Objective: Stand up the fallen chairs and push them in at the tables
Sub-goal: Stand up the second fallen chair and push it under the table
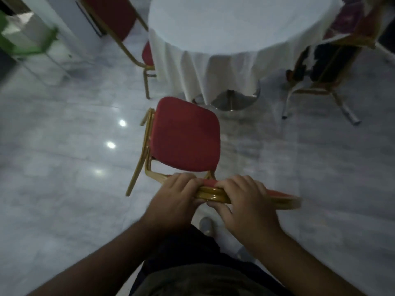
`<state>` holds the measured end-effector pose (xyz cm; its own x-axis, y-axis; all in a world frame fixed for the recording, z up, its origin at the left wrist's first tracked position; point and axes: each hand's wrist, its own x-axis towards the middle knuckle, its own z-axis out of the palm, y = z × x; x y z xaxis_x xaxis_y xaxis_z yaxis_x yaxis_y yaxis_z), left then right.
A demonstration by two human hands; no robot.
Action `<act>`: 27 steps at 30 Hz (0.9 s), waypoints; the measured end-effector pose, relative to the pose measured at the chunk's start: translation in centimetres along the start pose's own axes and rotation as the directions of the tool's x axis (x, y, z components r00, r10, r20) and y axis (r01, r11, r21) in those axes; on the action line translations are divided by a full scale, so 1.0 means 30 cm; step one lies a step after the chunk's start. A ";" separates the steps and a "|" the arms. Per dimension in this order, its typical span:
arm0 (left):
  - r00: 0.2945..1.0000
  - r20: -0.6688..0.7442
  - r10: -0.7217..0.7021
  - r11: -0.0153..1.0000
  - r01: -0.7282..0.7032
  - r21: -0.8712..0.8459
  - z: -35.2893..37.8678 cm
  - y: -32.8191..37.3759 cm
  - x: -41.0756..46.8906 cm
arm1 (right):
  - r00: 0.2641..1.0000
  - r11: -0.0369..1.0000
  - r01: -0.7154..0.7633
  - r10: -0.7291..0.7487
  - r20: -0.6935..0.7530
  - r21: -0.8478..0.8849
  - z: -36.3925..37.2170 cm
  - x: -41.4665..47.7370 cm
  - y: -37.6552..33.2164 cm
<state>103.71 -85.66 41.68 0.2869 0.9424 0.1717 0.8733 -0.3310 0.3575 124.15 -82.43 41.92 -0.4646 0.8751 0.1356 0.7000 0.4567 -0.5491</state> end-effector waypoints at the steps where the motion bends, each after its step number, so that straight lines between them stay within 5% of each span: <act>1: 1.000 -0.005 -0.015 1.000 0.016 0.020 -0.030 -0.030 -0.029 | 0.999 0.999 0.037 -0.036 0.039 -0.025 0.006 0.012 -0.035; 4: 0.993 0.003 -0.118 0.993 0.118 -0.017 -0.111 -0.122 -0.116 | 0.991 0.990 0.108 -0.101 0.089 -0.086 0.025 0.031 -0.094; 9: 0.963 -0.029 -0.267 0.962 0.264 -0.075 -0.232 -0.233 -0.234 | 0.999 0.998 0.002 0.001 0.052 -0.062 0.061 0.058 -0.202; 17: 0.981 -0.006 -0.192 0.972 0.191 0.134 -0.333 -0.267 -0.264 | 0.918 0.958 0.225 -0.269 0.290 0.177 0.168 0.168 -0.376; 20: 0.976 -0.003 -0.218 0.958 0.215 0.192 -0.365 -0.369 -0.313 | 0.936 0.977 0.164 -0.197 0.293 0.135 0.241 0.183 -0.399; 27: 0.962 -0.244 -0.124 0.953 0.184 0.241 -0.396 -0.654 -0.399 | 0.948 0.983 0.177 -0.183 0.259 0.048 0.398 0.304 -0.507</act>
<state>78.46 -91.01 43.51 0.0716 0.9359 0.3449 0.9798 -0.1308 0.1514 102.80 -83.32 41.66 -0.7093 0.7048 0.0157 0.5798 0.5959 -0.5557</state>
